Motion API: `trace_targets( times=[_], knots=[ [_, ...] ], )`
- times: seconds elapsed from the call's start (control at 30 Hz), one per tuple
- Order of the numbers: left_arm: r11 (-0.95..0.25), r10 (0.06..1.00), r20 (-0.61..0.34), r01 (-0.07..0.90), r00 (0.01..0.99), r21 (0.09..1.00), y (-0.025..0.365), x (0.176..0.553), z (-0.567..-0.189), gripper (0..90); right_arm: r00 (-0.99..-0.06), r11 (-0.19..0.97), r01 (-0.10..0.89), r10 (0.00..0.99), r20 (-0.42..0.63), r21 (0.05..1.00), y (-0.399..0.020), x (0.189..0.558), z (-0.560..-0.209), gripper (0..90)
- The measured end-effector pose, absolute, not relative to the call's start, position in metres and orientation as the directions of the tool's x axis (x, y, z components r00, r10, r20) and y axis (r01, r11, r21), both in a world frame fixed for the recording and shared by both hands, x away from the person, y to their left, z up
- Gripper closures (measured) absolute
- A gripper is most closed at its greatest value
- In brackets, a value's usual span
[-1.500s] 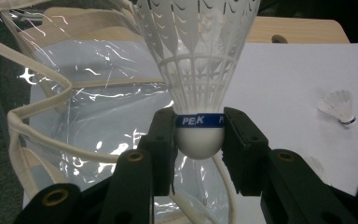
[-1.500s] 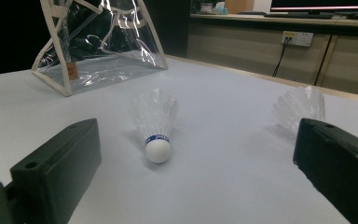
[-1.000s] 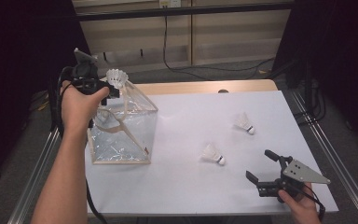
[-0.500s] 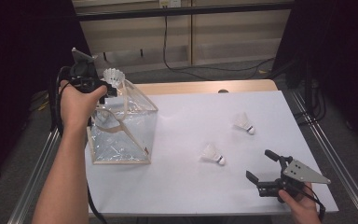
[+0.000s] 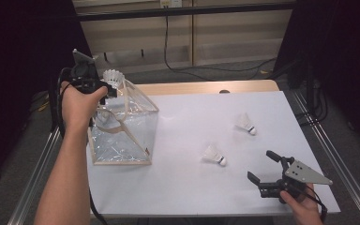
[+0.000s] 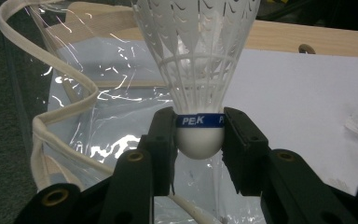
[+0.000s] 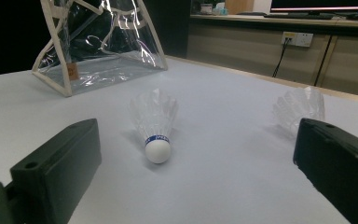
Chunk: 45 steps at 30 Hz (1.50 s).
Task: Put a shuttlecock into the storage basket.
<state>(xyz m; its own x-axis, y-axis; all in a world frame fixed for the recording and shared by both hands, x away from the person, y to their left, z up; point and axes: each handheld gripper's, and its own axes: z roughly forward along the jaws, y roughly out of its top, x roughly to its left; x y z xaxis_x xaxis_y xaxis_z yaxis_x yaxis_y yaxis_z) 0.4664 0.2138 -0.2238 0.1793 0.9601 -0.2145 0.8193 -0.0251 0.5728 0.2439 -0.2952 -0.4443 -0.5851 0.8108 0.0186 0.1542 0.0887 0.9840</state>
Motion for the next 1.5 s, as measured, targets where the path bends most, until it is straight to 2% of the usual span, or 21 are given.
trace_targets(
  times=[1.5],
  knots=[
    [0.009, 0.978, -0.178, 0.835, 0.107, 0.550, 0.221, 0.489, -0.253, 65.4, -0.581, 0.079, 0.163, 0.813, 0.031, 0.983, -0.297, 0.244, -0.445, 0.2]
  ],
)
